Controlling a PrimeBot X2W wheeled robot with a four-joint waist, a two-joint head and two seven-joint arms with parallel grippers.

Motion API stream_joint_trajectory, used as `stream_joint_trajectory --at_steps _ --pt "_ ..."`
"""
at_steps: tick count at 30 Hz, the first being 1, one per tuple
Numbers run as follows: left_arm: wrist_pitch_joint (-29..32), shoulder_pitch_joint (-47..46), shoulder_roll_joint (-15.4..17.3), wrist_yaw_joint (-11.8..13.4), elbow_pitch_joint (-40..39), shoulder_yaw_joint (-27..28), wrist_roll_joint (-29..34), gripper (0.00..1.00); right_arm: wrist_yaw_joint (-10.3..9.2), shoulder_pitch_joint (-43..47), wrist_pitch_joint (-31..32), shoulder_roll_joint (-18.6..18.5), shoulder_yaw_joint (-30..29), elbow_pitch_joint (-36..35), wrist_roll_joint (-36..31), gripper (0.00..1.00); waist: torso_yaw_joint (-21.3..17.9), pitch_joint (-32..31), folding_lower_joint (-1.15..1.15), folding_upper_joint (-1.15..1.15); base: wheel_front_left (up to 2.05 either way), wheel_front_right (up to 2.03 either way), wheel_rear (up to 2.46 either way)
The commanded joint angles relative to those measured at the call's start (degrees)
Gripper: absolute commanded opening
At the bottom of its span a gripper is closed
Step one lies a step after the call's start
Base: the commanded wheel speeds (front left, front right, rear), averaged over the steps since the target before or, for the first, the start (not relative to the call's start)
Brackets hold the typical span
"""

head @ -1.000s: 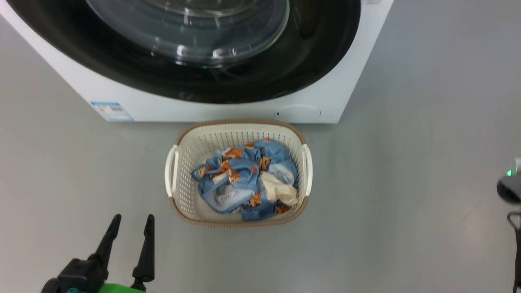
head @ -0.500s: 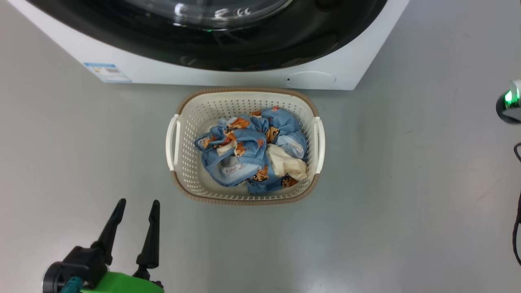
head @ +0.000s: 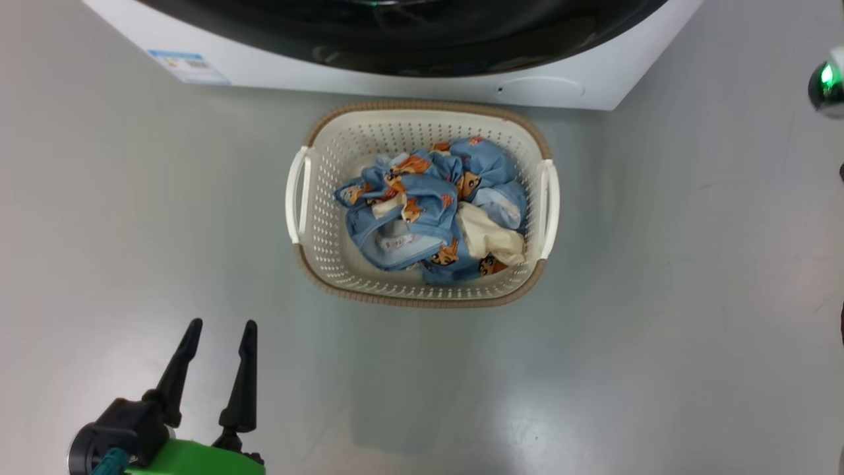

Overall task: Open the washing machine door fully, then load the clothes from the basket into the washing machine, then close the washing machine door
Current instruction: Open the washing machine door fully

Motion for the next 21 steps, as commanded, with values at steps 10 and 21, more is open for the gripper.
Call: stream_joint_trajectory --at_steps 10,21 --pt "-0.5 -1.0 0.7 -0.1 -1.5 2.1 -1.5 1.00 0.10 -4.3 3.0 -1.1 3.6 -2.3 -0.4 0.00 2.8 3.9 0.00 0.00 0.00 0.00 0.00" --pt "-0.5 -0.2 0.7 0.2 -0.9 2.1 -2.2 1.00 0.10 -8.5 5.9 -2.7 7.2 -3.4 -1.2 0.00 3.7 5.7 0.00 0.00 0.00 0.00 0.00"
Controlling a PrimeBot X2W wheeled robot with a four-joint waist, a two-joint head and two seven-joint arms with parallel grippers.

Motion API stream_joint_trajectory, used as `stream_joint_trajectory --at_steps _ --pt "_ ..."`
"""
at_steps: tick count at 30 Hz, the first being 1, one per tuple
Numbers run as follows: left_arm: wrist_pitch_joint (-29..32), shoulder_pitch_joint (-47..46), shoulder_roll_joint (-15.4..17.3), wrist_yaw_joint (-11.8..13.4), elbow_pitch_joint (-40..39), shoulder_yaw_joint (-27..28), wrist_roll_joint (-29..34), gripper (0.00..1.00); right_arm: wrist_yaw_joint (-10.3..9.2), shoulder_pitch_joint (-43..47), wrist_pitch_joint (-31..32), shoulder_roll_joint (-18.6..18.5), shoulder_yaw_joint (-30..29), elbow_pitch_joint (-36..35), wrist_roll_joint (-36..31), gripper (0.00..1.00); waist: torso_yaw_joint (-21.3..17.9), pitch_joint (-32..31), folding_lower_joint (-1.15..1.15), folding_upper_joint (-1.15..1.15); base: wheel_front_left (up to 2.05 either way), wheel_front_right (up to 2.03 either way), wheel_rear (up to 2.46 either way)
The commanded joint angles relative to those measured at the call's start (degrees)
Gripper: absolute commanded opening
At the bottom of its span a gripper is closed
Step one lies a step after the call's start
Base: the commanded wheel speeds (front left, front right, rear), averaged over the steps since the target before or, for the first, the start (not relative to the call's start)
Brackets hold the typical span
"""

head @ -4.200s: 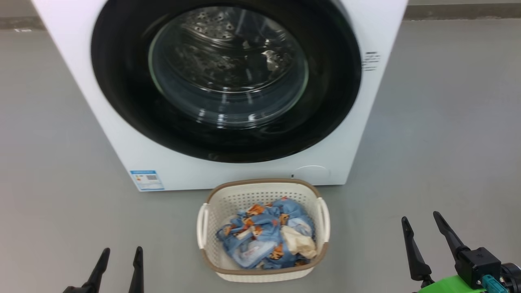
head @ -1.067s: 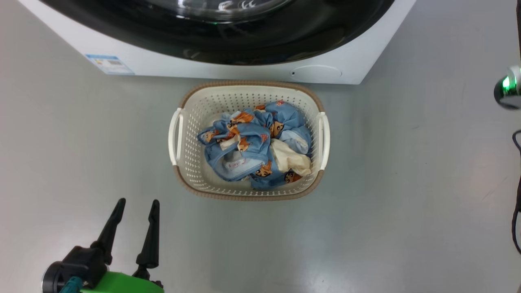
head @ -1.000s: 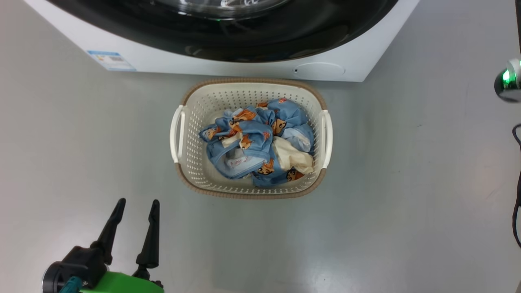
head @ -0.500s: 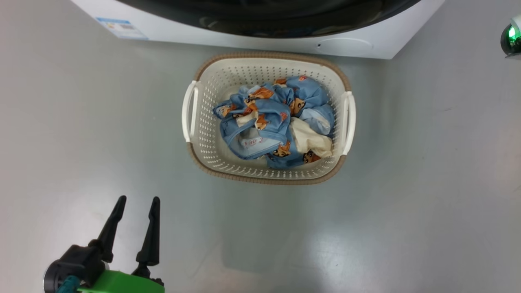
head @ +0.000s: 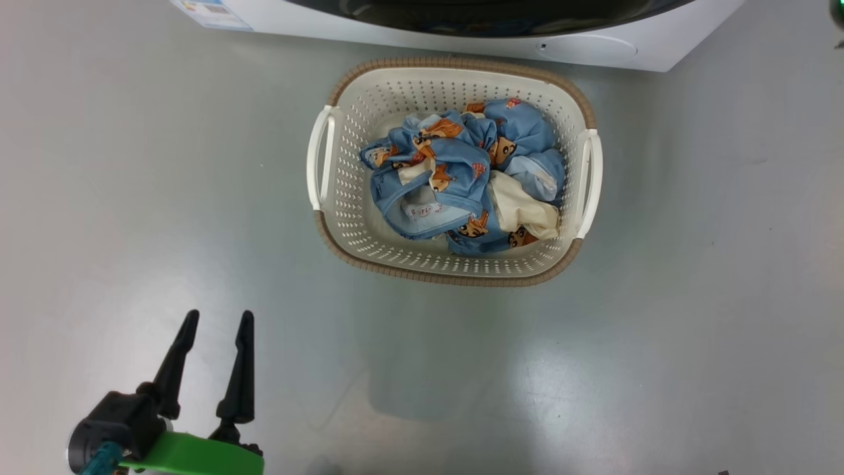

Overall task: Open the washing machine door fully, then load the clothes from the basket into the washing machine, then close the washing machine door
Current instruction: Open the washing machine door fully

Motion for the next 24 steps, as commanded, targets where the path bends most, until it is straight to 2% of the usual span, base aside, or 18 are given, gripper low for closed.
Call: stream_joint_trajectory --at_steps 1,10,24 --pt "-0.4 1.0 0.8 0.2 -0.7 1.6 -0.8 1.00 0.10 -1.1 0.7 0.0 1.1 -1.9 -0.6 0.00 0.2 0.4 0.00 0.00 0.00 0.00 0.00" --pt "-0.4 1.5 0.8 0.8 -0.3 0.1 -1.6 1.00 0.10 -4.0 1.3 -1.1 3.0 -1.6 -0.7 0.00 0.4 0.6 0.00 0.00 0.00 0.00 0.00" --pt "-0.4 2.2 0.8 0.8 -0.2 1.4 -1.5 1.00 0.10 -4.1 2.8 -1.9 5.3 -0.7 0.1 0.00 0.4 -0.1 0.00 0.00 0.00 0.00 0.00"
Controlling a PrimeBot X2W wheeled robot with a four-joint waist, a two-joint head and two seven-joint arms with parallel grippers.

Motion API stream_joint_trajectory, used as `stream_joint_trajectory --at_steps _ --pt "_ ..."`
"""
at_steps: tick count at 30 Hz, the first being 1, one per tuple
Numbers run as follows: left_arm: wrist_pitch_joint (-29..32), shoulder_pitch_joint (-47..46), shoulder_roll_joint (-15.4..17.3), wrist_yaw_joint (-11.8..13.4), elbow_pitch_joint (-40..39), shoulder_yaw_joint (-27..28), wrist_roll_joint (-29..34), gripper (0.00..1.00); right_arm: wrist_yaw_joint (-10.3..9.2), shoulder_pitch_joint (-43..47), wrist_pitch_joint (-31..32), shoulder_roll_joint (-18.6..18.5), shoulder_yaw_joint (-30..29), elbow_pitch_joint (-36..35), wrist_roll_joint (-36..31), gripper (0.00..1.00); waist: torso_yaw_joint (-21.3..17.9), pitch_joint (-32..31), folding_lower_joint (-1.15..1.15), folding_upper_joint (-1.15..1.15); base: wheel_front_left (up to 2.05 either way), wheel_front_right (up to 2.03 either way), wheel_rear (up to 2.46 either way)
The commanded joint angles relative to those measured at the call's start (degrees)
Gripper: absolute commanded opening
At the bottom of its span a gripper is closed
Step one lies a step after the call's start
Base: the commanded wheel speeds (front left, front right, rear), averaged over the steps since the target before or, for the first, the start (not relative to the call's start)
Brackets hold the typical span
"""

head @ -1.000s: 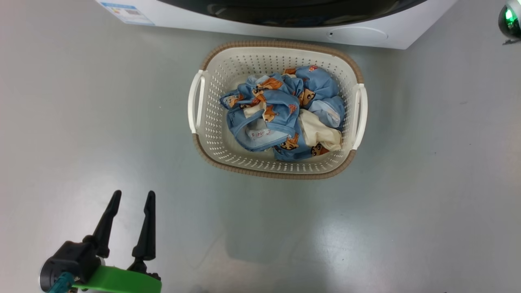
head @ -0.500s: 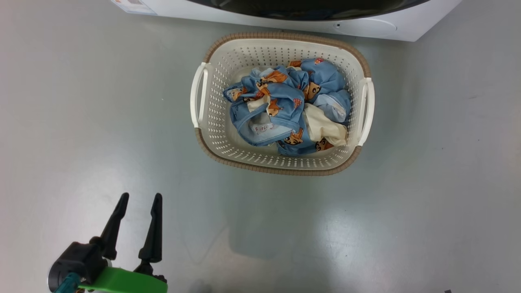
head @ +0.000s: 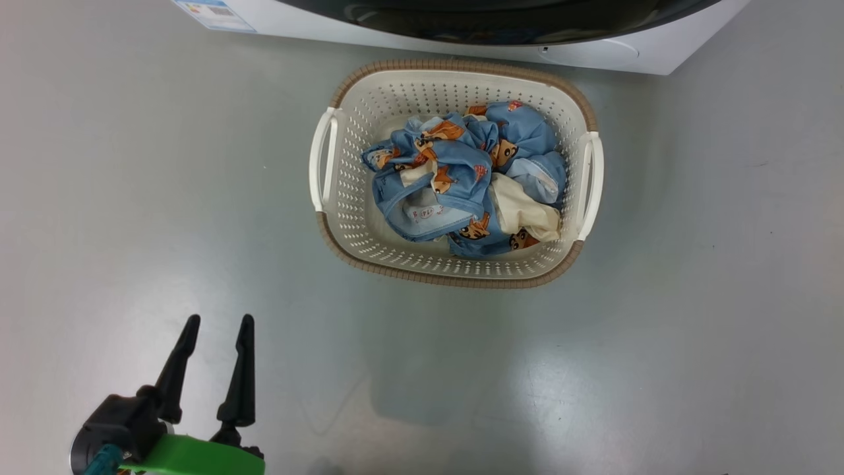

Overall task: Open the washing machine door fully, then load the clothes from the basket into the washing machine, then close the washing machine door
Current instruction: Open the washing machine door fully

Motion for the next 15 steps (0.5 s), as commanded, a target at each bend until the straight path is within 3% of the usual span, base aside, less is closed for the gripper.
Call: stream_joint_trajectory --at_steps 1,15 --pt "-0.4 1.8 0.8 0.2 -0.6 1.8 0.0 1.00 0.11 -0.5 1.1 0.8 1.4 -1.5 0.4 0.00 0.0 0.0 0.00 0.00 0.00 0.00 0.00" --pt "-0.4 1.5 0.8 0.4 -0.6 2.0 -0.2 1.00 0.11 0.0 2.4 1.1 2.7 -1.7 1.2 0.00 -0.3 0.4 0.00 0.00 0.00 0.00 0.00"
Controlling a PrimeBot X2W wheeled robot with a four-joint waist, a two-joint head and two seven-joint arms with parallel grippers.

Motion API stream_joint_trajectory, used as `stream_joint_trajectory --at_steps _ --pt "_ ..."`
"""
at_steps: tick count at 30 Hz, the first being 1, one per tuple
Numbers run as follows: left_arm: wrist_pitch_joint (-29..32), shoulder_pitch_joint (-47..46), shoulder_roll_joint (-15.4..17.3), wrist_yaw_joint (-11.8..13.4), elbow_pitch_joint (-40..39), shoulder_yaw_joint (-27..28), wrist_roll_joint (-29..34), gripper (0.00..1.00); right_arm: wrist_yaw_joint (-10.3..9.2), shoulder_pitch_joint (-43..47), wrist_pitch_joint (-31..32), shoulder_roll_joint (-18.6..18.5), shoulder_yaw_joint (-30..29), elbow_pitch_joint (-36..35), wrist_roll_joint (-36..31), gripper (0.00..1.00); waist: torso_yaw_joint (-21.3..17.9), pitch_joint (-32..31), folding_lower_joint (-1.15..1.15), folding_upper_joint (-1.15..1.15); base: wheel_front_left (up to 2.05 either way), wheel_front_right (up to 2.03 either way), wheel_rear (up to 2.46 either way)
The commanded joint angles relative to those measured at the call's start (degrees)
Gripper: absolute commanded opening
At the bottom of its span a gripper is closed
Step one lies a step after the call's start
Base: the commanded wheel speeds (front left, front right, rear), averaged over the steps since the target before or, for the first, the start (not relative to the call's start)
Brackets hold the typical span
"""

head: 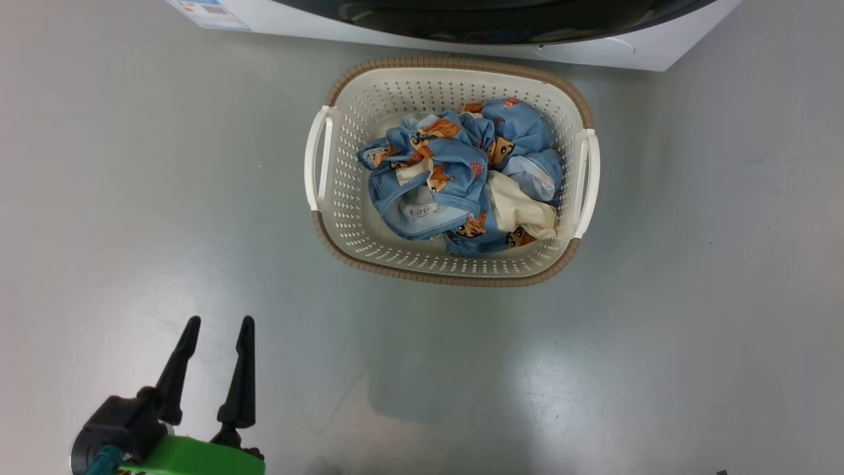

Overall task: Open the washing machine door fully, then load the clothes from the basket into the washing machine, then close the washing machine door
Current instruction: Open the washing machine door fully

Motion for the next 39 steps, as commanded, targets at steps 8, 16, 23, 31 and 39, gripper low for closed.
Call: stream_joint_trajectory --at_steps 8,16,23,31,39 --pt "-0.4 1.3 0.8 0.4 -0.9 2.4 -0.2 1.00 0.10 0.5 1.4 2.2 2.5 -1.3 0.6 0.00 0.0 0.5 0.00 0.00 0.00 0.00 0.00" --pt "-0.4 1.1 0.8 0.6 -1.3 2.6 -0.3 1.00 0.10 0.1 1.1 3.0 3.1 -1.5 0.4 0.00 -0.1 0.9 0.00 0.00 0.00 0.00 0.00" --pt "-0.4 0.5 0.8 0.9 -1.4 2.9 -0.5 1.00 0.10 0.8 1.5 4.1 4.3 -3.0 0.7 0.00 -1.5 0.9 0.00 0.00 0.00 0.00 0.00" --pt "-0.4 -0.9 0.8 1.1 -0.9 3.3 -0.5 1.00 0.10 4.4 2.3 5.4 6.4 -4.7 0.5 0.00 -3.7 -1.1 0.00 0.00 0.00 0.00 0.00" --pt "-0.4 -2.0 0.8 1.1 -0.6 3.6 -0.7 1.00 0.10 8.5 3.2 6.4 8.9 -5.8 0.4 0.00 -5.2 -4.4 0.00 0.00 0.00 0.00 0.00"
